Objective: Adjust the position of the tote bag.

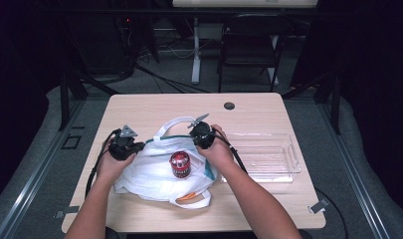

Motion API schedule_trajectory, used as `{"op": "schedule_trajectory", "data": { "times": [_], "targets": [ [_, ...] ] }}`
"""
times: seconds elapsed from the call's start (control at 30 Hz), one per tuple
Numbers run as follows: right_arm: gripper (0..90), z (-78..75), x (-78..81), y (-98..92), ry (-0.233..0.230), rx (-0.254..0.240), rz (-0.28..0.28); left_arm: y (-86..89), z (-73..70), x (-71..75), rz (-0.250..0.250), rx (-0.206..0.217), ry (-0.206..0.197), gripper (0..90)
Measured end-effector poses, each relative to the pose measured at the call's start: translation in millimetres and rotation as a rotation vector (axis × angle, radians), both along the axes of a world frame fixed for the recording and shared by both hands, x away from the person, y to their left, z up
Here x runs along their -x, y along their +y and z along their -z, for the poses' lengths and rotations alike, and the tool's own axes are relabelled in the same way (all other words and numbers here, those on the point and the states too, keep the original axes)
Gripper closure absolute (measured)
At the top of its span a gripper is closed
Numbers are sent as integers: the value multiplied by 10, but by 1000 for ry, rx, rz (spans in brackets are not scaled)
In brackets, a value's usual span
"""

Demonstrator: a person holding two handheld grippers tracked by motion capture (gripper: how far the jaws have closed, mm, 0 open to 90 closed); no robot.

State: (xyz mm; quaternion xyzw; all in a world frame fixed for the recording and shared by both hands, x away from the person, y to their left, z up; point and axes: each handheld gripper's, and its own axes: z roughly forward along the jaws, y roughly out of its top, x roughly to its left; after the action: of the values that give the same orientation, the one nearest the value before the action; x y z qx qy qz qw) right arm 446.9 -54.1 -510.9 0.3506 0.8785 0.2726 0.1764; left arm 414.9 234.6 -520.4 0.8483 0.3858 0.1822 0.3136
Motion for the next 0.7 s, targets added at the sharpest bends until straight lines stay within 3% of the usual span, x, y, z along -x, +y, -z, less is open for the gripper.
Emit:
{"op": "schedule_trajectory", "data": {
  "times": [0.47, 0.7],
  "targets": [
    [859, 39, -14, 11, 29, 16, 1, -5, -4, 6, 2, -1, -3, 878],
    [858, 24, -5, -1, 36, -4, 4, -5, -15, 11, 3, -1, -9, 878]
  ]
}}
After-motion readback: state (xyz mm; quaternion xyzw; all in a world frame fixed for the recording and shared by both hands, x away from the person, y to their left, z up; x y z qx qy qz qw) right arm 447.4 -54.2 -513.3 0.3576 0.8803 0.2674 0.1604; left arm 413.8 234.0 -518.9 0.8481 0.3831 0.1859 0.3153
